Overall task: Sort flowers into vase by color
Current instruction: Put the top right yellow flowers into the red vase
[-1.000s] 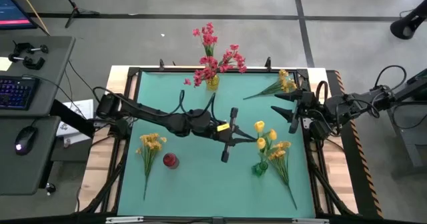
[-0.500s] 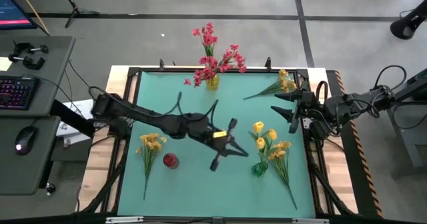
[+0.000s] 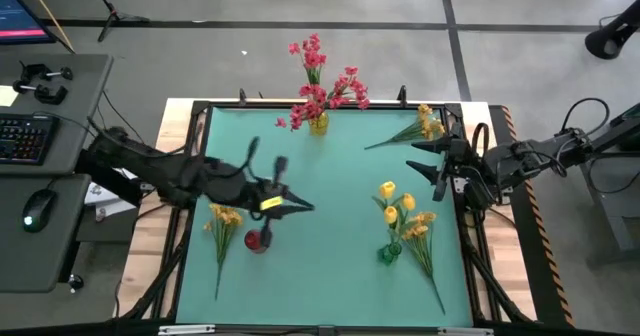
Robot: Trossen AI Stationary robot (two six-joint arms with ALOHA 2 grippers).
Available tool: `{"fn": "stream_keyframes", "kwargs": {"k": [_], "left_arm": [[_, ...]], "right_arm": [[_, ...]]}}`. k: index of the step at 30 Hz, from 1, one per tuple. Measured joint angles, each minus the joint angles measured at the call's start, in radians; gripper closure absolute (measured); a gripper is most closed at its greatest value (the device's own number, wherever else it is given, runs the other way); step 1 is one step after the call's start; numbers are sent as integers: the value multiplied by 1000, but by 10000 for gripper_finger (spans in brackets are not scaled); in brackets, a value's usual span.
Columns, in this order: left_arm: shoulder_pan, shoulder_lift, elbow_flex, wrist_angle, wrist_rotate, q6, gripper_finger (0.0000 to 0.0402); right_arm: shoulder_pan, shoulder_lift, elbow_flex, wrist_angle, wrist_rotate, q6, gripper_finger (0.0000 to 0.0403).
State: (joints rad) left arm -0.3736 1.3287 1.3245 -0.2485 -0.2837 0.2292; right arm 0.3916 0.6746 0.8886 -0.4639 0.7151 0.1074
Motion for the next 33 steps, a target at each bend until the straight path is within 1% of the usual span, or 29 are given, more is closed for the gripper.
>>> {"fn": "stream_keyframes", "kwargs": {"k": [4, 7, 12, 14, 16, 18, 20, 21, 23, 26, 28, 30, 33], "left_arm": [[-75, -109, -142, 54, -166, -52, 401], [-105, -174, -287, 172, -255, -88, 401], [-111, -245, -537, 432, -287, -139, 401], [-104, -257, -622, 531, -292, -168, 401], [-95, -260, -694, 606, -296, -206, 402], [-84, -259, -744, 658, -302, -248, 401], [-74, -260, -774, 687, -305, -292, 401], [-69, -260, -783, 689, -305, -312, 401], [-62, -260, -790, 677, -305, -336, 401], [-58, -260, -790, 681, -306, -340, 401], [-58, -260, -790, 680, -305, -341, 401], [-60, -259, -790, 680, -305, -341, 402], [-69, -242, -789, 671, -305, -357, 401]], "right_arm": [[0, 0, 0, -10, 0, 1, 192], [0, 0, 0, -10, 16, 2, 192], [0, 0, 0, -12, 40, 32, 192], [0, 0, 0, -28, 69, 63, 192], [0, 0, 0, -66, 147, 131, 192], [-4, 0, 0, -138, 239, 244, 192], [-22, 0, 0, -230, 313, 407, 192], [-39, 0, 0, -281, 330, 500, 192], [-91, 1, 0, -383, 319, 685, 193], [-202, 21, 0, -543, 251, 926, 202], [-287, 52, 0, -634, 193, 1048, 211], [-379, 94, 0, -679, 140, 1102, 221], [-519, 177, 0, -671, 52, 1091, 238]]}}
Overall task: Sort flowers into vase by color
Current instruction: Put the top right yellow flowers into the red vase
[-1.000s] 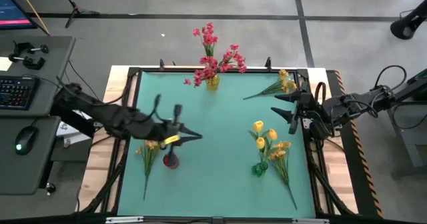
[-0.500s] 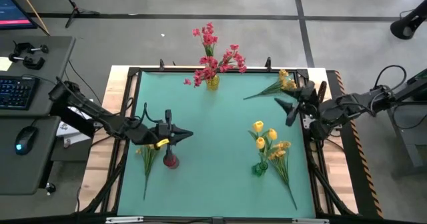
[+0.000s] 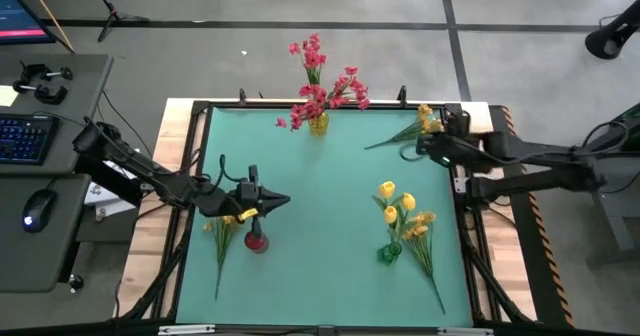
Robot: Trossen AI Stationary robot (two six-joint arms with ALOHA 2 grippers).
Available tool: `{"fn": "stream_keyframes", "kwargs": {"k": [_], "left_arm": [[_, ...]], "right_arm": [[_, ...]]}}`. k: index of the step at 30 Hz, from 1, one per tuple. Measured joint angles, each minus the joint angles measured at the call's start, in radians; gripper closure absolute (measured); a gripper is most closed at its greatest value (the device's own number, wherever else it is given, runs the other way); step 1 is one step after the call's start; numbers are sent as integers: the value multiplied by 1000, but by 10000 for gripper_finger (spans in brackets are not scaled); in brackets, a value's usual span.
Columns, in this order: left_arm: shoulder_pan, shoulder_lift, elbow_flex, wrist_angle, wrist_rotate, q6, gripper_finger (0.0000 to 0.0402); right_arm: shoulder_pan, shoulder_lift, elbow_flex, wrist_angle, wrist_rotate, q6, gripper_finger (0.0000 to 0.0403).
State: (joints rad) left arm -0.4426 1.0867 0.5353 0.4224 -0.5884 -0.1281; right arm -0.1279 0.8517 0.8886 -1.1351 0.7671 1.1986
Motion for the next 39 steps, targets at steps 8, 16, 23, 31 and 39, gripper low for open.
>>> {"fn": "stream_keyframes", "kwargs": {"k": [8, 16, 23, 31, 39], "left_arm": [[-10, 46, 0, 2, 0, -18, 401], [-10, 46, 0, 1, 0, -1, 401], [-8, 46, 0, 0, 0, 0, 401], [-8, 46, 0, -12, 0, 1, 401], [-8, 46, 0, -19, 0, 1, 401]], "right_arm": [[-346, 285, 0, 74, -163, -208, 260], [-612, 462, -6, 280, -386, -302, 260], [-675, 636, -41, 567, -577, -276, 260], [-678, 803, -40, 652, -592, -143, 260], [-678, 826, -22, 701, -629, -132, 260]]}}
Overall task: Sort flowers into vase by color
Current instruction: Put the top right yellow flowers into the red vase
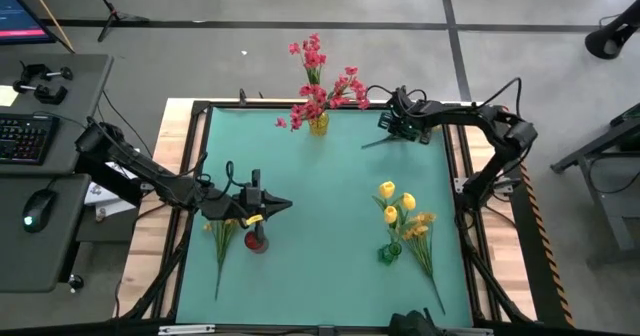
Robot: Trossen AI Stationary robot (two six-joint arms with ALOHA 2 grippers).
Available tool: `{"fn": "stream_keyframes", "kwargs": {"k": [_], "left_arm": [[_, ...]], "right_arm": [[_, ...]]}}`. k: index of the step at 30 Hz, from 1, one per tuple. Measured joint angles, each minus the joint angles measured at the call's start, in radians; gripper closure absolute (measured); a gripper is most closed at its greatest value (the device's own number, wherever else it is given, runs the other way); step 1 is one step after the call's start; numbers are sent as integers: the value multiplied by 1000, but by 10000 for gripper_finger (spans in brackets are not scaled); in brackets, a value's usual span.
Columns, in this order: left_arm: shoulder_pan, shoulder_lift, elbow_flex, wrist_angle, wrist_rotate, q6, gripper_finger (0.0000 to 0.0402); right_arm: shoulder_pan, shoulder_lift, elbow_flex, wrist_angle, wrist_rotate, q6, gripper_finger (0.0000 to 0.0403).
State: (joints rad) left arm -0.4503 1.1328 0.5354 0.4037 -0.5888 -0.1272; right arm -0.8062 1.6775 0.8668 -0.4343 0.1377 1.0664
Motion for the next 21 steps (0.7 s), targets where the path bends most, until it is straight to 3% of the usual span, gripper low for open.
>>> {"fn": "stream_keyframes", "kwargs": {"k": [4, 14, 21], "left_arm": [[0, 0, 0, -6, 0, 0, 402], [0, 0, 0, -11, 0, -2, 401], [0, 0, 0, -11, 0, -2, 401]], "right_arm": [[1, 2, 11, -2, -43, -33, 260], [1, 4, 12, -24, -15, -64, 272], [2, 3, 12, -50, 83, -127, 388]]}}
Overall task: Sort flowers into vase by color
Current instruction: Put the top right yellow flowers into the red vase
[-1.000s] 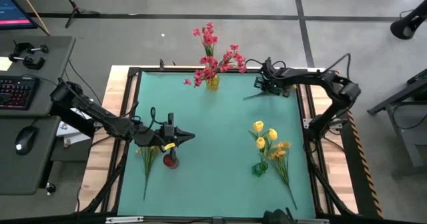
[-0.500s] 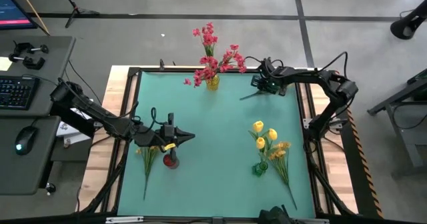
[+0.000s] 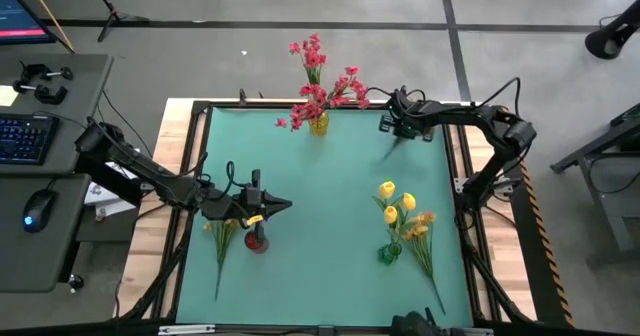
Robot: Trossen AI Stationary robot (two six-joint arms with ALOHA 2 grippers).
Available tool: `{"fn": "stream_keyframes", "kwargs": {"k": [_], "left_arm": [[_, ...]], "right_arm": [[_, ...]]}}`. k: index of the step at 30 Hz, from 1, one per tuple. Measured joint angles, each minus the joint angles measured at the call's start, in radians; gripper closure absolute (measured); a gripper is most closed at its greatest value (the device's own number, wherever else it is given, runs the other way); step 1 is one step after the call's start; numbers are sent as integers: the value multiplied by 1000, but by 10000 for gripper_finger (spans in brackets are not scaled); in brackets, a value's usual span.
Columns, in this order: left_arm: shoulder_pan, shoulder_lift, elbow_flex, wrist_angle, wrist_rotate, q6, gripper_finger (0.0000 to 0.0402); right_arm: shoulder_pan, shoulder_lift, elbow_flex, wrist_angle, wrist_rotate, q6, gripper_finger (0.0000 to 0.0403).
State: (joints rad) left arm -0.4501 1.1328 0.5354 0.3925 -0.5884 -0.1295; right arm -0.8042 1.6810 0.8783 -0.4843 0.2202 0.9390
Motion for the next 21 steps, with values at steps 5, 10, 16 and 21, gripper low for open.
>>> {"fn": "stream_keyframes", "kwargs": {"k": [5, 10, 16, 21], "left_arm": [[0, 0, 0, 0, -1, 1, 401], [0, 0, 0, 10, -22, 1, 401], [0, 0, 0, 34, -23, -5, 401], [0, 0, 0, 104, -23, -23, 401]], "right_arm": [[23, -55, -3, -6, 54, -94, 394], [90, -220, -3, -3, 90, -213, 399], [222, -477, -3, 3, 120, -350, 402], [339, -666, -3, 44, 139, -459, 402]]}}
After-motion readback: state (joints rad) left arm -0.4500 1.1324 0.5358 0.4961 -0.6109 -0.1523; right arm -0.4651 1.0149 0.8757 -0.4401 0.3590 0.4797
